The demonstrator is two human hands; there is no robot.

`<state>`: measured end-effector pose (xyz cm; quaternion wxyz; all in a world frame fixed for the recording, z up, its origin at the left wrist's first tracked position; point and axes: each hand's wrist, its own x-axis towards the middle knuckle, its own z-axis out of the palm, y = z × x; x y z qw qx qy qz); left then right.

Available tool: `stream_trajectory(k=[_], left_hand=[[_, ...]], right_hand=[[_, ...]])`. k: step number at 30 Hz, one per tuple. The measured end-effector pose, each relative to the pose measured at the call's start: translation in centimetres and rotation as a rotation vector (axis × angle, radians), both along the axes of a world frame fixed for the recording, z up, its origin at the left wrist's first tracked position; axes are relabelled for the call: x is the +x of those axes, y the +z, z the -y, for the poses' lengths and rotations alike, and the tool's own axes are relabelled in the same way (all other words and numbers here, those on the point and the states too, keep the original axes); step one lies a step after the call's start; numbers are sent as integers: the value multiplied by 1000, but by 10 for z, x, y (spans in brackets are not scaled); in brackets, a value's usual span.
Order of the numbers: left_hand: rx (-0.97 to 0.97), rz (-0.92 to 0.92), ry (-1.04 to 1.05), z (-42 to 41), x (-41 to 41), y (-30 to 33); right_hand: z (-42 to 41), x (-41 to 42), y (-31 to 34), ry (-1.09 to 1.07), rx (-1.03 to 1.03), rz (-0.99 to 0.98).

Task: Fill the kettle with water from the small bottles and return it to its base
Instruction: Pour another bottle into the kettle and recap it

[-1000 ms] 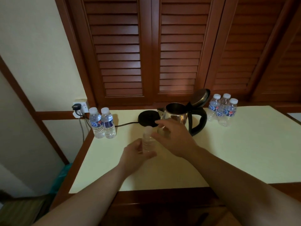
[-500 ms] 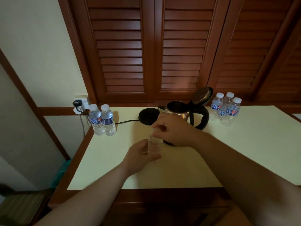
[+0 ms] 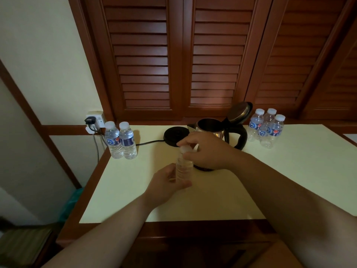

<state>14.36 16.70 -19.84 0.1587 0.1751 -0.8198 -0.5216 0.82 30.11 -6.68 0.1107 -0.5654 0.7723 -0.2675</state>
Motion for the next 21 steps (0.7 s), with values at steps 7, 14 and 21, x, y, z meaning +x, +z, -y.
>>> stream_trajectory(k=[7,14,21], left_hand=[[-53,17,3,0,2,5],[-80,-62,40,-13,0,15],[-46,-150,168,-13,-9,18]], right_hand=[[-38,-25,-19,-191,-25,77],[-62,-19,-101,-274,242,18],[-73,-40,-132,-508,194,-251]])
